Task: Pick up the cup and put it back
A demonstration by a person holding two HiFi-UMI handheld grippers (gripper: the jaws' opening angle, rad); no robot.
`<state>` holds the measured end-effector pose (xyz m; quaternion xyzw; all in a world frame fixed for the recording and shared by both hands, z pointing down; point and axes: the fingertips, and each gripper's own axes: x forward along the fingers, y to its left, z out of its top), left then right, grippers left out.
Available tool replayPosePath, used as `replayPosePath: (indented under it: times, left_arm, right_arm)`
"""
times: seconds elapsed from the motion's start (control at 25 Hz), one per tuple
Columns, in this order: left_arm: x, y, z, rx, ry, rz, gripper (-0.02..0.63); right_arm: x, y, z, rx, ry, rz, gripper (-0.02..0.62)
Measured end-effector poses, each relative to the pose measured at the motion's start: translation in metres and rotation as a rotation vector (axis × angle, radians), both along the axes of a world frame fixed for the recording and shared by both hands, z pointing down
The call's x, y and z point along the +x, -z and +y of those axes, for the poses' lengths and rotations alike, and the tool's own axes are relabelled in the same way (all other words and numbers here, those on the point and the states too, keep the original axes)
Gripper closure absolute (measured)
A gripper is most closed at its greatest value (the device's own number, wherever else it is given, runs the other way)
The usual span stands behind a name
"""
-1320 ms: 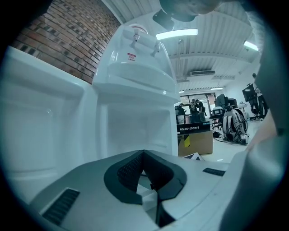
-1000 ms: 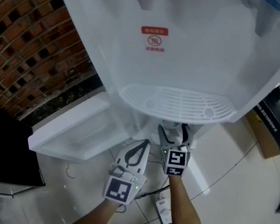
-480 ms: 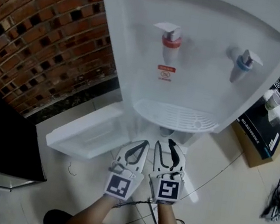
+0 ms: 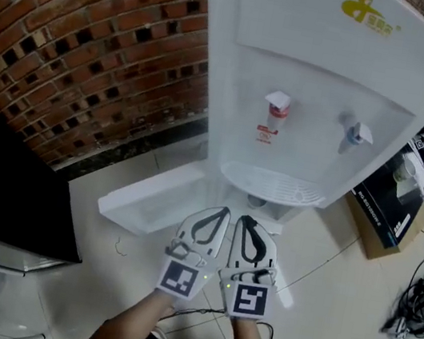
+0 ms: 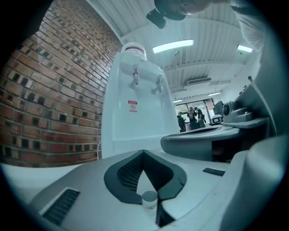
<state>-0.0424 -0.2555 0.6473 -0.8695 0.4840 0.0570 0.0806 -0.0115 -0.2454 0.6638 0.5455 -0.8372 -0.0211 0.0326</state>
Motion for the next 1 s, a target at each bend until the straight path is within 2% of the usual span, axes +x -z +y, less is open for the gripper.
replayPosePath:
  times: [0.36,0.52,0.68,1.0]
  left_arm:
    - [-0.011,0.120,0.047,-0.026,0.028,0.004,0.601]
    - [-0.007,0.191,0.060,-0.023,0.028,0.007,0.601]
    - [-0.006,0.256,0.073,-0.058,0.033,0.001,0.601]
    - [0.015,0.411,0.095,-0.020,0.016,0.004,0.601]
  right_arm:
    - [-0.005,0.117,0.037,-0.054,-0.004,-0.035,0.589]
    - [-0.006,0.183,0.047,-0.066,0.001,-0.051,0.589]
    - [-0.006,0.253,0.055,-0.068,0.004,-0.050,0.589]
    - [0.017,0.406,0.080,-0.048,-0.003,-0.058,0.589]
